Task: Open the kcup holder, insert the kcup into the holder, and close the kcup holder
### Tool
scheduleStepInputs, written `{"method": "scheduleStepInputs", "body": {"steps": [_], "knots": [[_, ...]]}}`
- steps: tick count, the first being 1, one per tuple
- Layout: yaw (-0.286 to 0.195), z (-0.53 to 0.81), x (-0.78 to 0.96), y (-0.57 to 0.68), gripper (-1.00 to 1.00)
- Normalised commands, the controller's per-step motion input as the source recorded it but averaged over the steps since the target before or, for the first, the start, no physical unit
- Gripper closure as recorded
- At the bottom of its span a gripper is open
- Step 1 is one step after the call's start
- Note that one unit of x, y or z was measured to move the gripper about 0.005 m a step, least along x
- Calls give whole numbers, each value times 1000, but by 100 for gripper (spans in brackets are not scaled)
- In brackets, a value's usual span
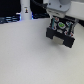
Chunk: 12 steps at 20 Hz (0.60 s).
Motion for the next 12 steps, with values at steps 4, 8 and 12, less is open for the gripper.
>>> {"method": "scheduleStepInputs", "body": {"steps": [4, 8, 12], "knots": [[86, -188, 603, 100, -100], [212, -226, 242, 231, -100], [251, -258, 66, 207, -100]]}}
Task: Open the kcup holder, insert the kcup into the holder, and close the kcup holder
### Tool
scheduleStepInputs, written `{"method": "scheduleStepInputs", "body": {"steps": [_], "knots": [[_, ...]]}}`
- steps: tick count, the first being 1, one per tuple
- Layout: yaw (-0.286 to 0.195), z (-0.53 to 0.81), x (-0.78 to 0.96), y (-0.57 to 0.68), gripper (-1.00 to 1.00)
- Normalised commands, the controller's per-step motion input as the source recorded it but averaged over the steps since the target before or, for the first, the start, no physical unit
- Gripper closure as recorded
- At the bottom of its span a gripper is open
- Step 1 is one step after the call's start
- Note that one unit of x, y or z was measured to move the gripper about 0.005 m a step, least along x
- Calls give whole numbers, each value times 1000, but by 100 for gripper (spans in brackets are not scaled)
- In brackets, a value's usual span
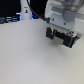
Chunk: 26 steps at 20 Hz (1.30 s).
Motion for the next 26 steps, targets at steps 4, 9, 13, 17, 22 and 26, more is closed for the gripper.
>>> {"method": "scheduleStepInputs", "body": {"steps": [4, 9, 13, 17, 22, 26], "knots": [[248, -234, -162, 198, -100], [219, -148, -444, 187, -100], [156, -12, -567, 302, -100], [101, 28, -582, 466, -100], [108, 41, -626, 464, -100], [87, 50, -556, 542, -100]]}}
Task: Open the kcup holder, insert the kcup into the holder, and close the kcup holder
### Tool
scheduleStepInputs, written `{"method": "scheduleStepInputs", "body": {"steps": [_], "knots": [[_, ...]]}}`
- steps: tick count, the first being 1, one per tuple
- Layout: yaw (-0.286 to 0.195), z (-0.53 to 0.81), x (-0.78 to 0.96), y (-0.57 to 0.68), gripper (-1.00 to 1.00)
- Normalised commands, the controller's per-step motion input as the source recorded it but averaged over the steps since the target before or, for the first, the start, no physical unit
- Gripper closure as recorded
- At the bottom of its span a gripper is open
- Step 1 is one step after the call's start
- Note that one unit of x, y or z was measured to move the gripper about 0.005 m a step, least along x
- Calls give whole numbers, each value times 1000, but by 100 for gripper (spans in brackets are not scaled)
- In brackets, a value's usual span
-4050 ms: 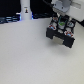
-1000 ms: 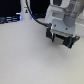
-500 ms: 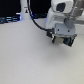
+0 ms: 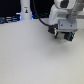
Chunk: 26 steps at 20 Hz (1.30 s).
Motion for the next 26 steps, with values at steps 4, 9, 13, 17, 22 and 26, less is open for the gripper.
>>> {"method": "scheduleStepInputs", "body": {"steps": [4, 9, 13, 17, 22, 26], "knots": [[64, 49, -582, 596, -100], [85, 17, -598, 525, -100], [100, 9, -606, 469, -100], [93, 10, -668, 430, -100], [49, 25, -818, 426, -100], [7, 666, -79, 208, -100]]}}
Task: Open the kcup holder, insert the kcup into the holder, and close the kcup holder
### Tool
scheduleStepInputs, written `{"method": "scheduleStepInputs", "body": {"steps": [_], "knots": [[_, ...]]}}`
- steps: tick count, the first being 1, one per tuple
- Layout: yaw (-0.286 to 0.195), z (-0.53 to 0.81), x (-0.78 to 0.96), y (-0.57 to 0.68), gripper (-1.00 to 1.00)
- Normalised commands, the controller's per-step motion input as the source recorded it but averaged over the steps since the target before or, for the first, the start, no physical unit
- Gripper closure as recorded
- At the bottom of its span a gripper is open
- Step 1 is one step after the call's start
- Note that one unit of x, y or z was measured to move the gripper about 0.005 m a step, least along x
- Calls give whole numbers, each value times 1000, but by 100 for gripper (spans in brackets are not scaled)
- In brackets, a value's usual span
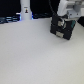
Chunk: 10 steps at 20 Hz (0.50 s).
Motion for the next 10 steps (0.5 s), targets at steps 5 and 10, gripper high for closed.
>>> {"method": "scheduleStepInputs", "body": {"steps": [5, 10], "knots": [[-9, 903, 296, 48, -100], [4, 17, 51, 1, -100]]}}
